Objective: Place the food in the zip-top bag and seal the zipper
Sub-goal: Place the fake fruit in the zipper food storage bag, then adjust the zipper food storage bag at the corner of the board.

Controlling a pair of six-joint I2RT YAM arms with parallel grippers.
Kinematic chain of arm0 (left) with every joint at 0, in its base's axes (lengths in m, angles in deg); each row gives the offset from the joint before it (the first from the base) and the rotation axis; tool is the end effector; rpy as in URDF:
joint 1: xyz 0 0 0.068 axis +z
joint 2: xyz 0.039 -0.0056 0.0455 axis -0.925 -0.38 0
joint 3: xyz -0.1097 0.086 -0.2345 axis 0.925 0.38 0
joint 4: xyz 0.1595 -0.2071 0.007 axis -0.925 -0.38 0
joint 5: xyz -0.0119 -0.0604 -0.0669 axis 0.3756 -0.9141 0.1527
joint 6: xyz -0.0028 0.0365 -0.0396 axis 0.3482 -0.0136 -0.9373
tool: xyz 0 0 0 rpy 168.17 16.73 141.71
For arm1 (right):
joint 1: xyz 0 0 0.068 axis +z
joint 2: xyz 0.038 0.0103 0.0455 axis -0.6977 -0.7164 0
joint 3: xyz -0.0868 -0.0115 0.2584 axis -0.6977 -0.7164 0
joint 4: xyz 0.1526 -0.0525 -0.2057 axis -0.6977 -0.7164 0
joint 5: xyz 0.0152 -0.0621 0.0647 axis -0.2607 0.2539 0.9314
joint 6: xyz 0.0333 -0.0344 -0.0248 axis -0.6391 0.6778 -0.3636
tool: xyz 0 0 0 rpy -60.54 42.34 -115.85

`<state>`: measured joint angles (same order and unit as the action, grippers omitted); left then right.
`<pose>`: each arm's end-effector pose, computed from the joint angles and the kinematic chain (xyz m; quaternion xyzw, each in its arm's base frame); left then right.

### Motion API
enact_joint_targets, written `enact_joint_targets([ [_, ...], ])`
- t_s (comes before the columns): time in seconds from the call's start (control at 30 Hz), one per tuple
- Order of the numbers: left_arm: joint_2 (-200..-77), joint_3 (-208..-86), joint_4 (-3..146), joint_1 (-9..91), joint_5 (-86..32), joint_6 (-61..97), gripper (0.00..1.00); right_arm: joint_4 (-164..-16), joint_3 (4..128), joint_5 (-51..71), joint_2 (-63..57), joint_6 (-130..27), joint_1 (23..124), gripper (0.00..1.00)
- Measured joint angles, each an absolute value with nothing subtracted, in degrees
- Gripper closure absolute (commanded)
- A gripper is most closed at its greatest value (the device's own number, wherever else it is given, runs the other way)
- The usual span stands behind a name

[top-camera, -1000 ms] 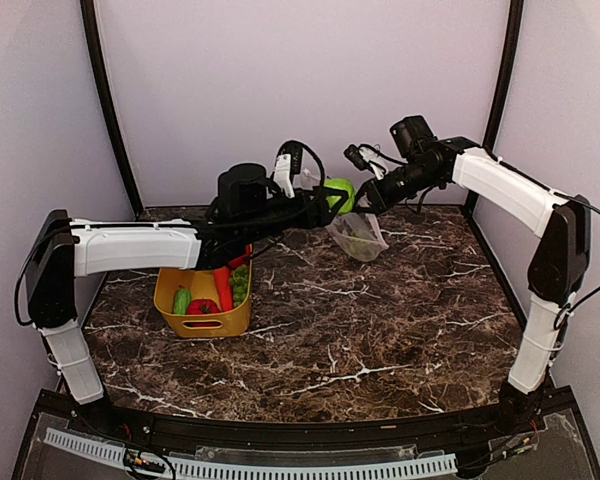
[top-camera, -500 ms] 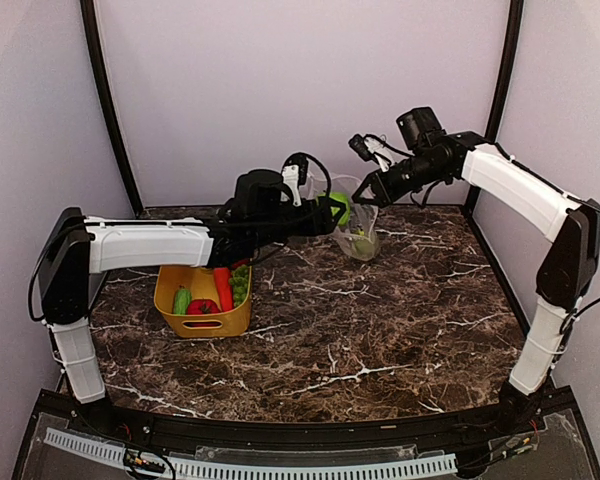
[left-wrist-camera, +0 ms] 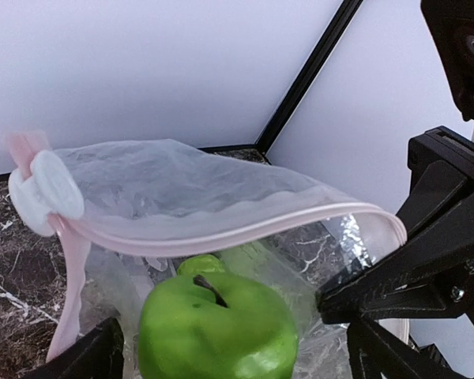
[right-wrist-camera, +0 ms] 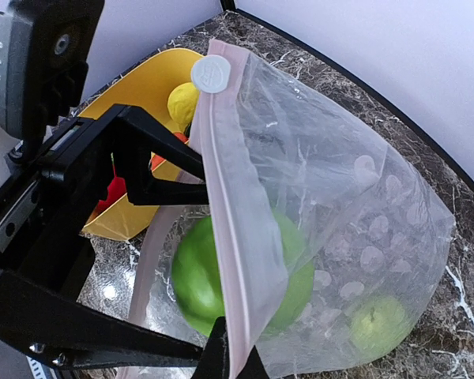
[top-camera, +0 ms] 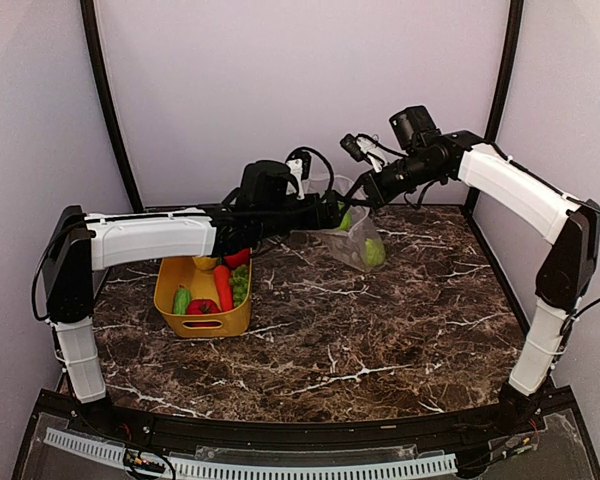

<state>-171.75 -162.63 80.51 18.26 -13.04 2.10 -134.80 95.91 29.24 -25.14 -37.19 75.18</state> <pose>0.3047 -0.3503 0.3113 0.1146 0.7561 -0.3721 0.5260 0.3355 0.2200 0.3688 -0.3808 0.8106 0.2887 0.3384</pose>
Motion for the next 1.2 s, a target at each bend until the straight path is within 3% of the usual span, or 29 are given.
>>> enact_joint_targets([
  [0.5,-171.4,-162.15,81.75,18.26,-14.86,2.34,0.04,-134.74,95.71,26.57,-25.1,-37.17,75.27,1.0],
  [0.87,-161.81,-153.5,85.8,18.26,-20.39,7.72,0.01,-134.32,94.77,24.91,-25.1,-36.91,74.43,1.0],
  [1.2,-150.16,-144.16,74.76,18.21,-7.93,19.76,0.01,-134.24,94.99,24.45,-25.1,-35.81,69.93,1.0],
])
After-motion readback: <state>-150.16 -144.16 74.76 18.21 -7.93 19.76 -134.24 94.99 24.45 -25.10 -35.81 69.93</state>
